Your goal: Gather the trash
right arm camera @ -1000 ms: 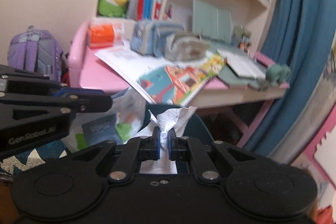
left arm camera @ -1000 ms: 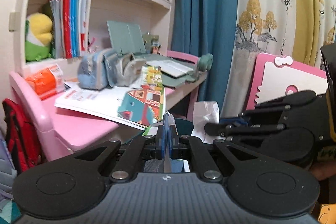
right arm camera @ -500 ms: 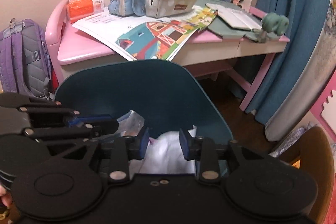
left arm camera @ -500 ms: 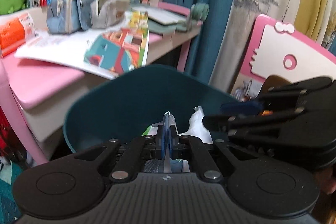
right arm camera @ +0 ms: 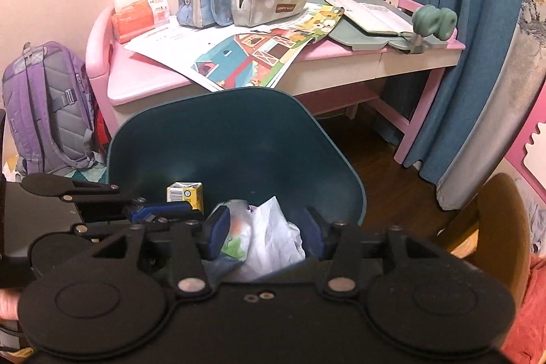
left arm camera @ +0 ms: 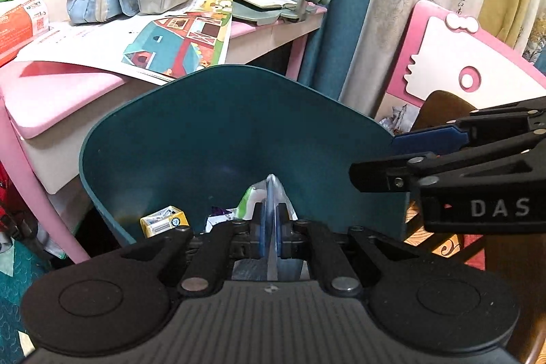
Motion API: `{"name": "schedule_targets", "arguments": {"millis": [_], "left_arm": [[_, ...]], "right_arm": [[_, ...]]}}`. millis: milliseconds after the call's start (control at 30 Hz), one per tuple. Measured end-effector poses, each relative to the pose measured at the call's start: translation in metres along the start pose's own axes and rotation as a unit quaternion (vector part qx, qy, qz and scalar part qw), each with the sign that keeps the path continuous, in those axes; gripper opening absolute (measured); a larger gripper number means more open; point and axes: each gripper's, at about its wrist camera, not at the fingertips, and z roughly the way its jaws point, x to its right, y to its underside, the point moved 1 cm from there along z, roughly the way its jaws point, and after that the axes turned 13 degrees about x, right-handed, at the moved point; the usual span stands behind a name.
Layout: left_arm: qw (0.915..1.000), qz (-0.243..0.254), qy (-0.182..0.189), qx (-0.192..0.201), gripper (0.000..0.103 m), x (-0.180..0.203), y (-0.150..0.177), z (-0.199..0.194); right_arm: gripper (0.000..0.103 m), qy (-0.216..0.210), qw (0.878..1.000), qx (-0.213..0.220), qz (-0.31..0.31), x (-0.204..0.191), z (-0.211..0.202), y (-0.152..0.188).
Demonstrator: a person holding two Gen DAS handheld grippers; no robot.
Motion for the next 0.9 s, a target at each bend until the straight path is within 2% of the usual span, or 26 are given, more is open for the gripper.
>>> {"name": "schedule_targets", "arguments": {"millis": [100, 167, 200, 267, 300, 333, 367, 500, 567, 600, 900], "left_arm": [[1.0, -0.003, 0.003, 0.002, 0.007, 0.003, 0.002, -0.009], [1.0, -0.005, 0.003, 0.003, 0.011, 0.004, 0.002, -0.014], [1.0, -0.007, 0.001, 0.004, 0.018, 0.004, 0.003, -0.017], [0.9999, -0.009, -0.001, 0.01, 0.042, 0.005, 0.004, -0.024], [0.9998, -0.008, -0.003, 0.018, 0.049, 0.006, 0.005, -0.029], [0.9996, -0.006, -0.006, 0.027, 0.061, 0.007, 0.005, -0.035], [0.9993, -0.006, -0.007, 0.035, 0.065, 0.008, 0.005, -0.041], [0.9984, -0.007, -0.005, 0.056, 0.067, 0.011, 0.002, -0.065], [0.9975, -0.003, -0.008, 0.07, 0.079, 0.011, 0.002, -0.079], [0.9968, 0.001, -0.01, 0.079, 0.08, 0.012, 0.002, -0.086], [0.993, -0.002, -0.021, 0.116, 0.084, 0.008, 0.004, -0.139]], "right_arm": [[0.048, -0.004, 1.0, 0.007, 0.007, 0.001, -0.011, 0.002], [0.049, -0.007, 1.0, 0.013, 0.009, 0.0, -0.019, 0.003], [0.049, -0.009, 1.0, 0.017, 0.009, -0.001, -0.024, 0.004], [0.05, -0.014, 0.999, 0.026, 0.011, -0.003, -0.033, 0.005], [0.05, -0.016, 0.999, 0.031, 0.013, -0.003, -0.039, 0.006], [0.05, -0.019, 0.999, 0.037, 0.015, -0.004, -0.044, 0.007], [0.05, -0.021, 0.999, 0.042, 0.016, -0.005, -0.048, 0.008], [0.052, -0.036, 0.997, 0.066, 0.017, -0.01, -0.068, 0.012], [0.054, -0.042, 0.996, 0.078, 0.017, -0.013, -0.077, 0.015], [0.054, -0.044, 0.995, 0.083, 0.017, -0.015, -0.08, 0.016], [0.056, -0.065, 0.991, 0.116, 0.015, -0.027, -0.113, 0.022]]}}
